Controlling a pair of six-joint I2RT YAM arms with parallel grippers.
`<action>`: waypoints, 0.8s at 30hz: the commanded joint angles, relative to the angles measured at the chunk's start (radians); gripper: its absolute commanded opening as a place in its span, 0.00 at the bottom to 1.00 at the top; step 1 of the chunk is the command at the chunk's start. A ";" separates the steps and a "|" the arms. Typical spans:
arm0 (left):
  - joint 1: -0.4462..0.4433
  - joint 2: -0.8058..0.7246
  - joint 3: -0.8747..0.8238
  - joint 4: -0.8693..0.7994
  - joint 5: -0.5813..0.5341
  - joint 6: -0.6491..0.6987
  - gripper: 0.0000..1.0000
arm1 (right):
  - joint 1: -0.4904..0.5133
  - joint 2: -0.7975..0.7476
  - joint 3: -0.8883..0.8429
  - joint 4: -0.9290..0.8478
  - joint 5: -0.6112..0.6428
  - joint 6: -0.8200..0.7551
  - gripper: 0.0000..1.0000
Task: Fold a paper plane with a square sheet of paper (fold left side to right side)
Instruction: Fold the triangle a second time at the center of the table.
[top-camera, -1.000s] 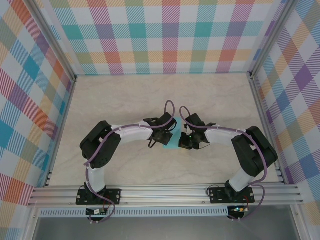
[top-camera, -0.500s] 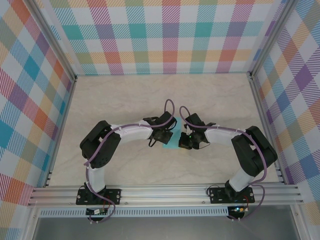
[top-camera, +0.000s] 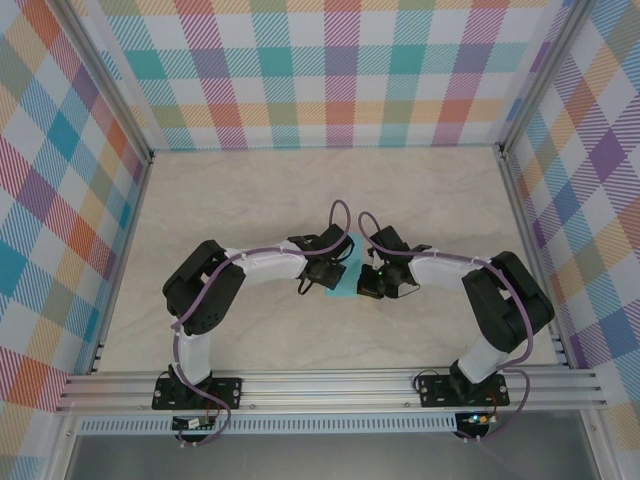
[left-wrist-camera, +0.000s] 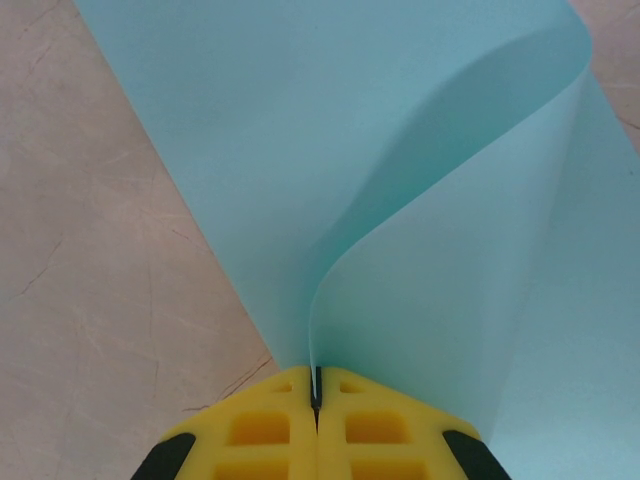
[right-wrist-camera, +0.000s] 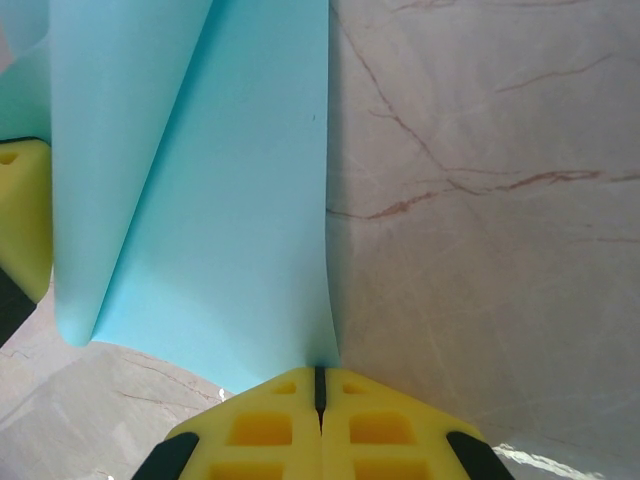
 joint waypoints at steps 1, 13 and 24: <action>0.016 0.014 -0.004 0.015 -0.012 0.007 0.00 | 0.018 0.054 -0.012 -0.054 0.044 -0.021 0.02; 0.023 0.008 0.015 0.007 -0.016 0.014 0.00 | 0.020 0.062 -0.007 -0.059 0.041 -0.022 0.02; 0.025 0.005 0.016 0.007 -0.018 0.013 0.00 | 0.020 0.060 -0.009 -0.066 0.046 -0.022 0.02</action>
